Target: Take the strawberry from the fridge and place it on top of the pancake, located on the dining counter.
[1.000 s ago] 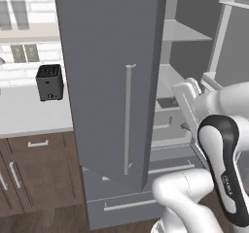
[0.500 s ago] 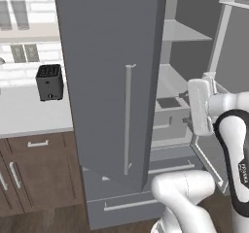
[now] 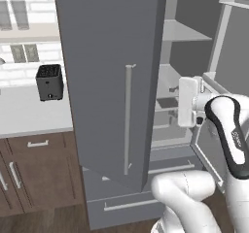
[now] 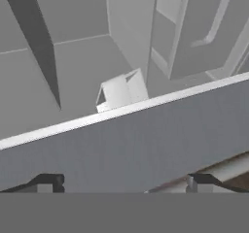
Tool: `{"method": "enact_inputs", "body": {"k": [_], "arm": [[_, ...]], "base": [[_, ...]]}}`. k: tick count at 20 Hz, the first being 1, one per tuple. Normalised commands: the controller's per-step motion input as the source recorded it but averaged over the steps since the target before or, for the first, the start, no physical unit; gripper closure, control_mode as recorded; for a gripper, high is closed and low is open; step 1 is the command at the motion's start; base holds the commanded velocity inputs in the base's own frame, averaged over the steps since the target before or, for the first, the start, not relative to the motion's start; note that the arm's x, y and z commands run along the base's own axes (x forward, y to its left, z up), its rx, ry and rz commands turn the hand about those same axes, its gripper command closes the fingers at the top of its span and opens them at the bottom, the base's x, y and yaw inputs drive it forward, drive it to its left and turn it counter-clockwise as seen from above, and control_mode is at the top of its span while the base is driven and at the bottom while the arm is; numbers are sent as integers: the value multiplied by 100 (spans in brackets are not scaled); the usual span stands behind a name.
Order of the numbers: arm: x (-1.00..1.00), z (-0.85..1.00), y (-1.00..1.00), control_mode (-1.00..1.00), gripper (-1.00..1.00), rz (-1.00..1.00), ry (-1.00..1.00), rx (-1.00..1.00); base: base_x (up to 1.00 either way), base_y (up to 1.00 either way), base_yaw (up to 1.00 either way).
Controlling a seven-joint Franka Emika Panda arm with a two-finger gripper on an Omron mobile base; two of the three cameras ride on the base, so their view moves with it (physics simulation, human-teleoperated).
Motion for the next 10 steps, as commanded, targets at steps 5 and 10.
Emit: {"method": "enact_inputs", "body": {"k": [5,10], "arm": [[79,-18,0,-100,-100,17,0,1],[60,-15,0,-100,-100,19,-2,0]], "base": [[0,0,0],[0,0,0]]}}
